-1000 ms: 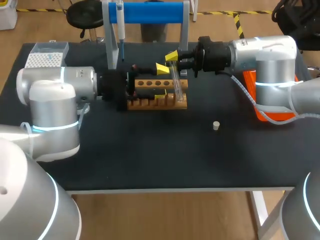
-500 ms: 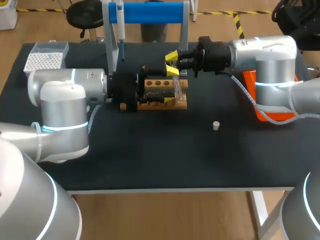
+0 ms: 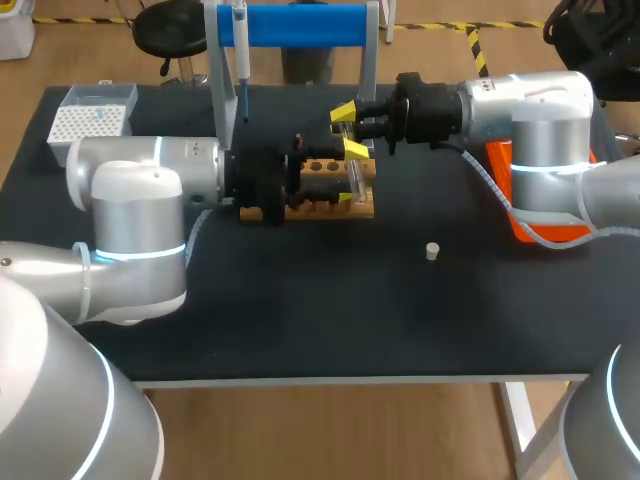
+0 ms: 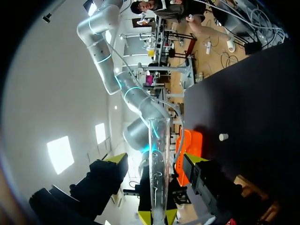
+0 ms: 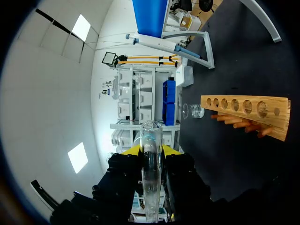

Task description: Invert the test tube, pick up the pipette, mount the tip to pipette, aspirate from beaker and dispense into the tube, eject the tip, return the pipette, and cap with the stopper.

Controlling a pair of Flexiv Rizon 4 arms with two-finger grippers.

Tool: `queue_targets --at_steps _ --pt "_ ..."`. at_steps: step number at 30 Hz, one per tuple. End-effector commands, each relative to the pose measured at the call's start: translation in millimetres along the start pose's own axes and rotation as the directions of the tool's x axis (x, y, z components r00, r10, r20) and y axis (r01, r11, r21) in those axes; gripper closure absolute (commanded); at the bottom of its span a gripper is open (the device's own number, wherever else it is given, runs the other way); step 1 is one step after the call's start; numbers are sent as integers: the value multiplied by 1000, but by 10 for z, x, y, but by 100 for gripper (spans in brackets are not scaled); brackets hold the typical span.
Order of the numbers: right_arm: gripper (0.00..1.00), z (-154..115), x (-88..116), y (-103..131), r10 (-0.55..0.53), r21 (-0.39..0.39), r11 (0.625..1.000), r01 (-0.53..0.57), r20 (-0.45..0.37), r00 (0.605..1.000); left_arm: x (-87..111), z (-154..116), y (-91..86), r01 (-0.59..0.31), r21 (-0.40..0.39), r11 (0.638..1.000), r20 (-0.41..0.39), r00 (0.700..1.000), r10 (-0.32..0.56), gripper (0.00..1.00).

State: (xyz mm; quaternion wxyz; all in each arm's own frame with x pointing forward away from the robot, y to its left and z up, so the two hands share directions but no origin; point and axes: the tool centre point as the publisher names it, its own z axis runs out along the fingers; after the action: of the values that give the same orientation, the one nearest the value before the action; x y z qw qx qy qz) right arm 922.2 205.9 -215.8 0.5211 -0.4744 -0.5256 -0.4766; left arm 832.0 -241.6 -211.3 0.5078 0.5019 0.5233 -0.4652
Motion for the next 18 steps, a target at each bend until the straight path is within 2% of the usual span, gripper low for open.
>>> queue_targets --at_steps 1,6,8,18 --pt "100 -4 10 -5 0 0 1000 0 3 1000 -3 8 -18 -1 0 1000 1 1000 1 30" --pt "100 -4 10 -5 0 0 1000 0 3 1000 -7 5 -28 0 3 1000 5 1000 0 37" --pt "100 -4 10 -5 0 0 1000 0 3 1000 -7 4 -30 0 4 1000 7 1000 0 51" --pt "100 -4 10 -5 0 0 1000 0 3 1000 -19 14 -28 -5 14 1000 13 1000 5 53"
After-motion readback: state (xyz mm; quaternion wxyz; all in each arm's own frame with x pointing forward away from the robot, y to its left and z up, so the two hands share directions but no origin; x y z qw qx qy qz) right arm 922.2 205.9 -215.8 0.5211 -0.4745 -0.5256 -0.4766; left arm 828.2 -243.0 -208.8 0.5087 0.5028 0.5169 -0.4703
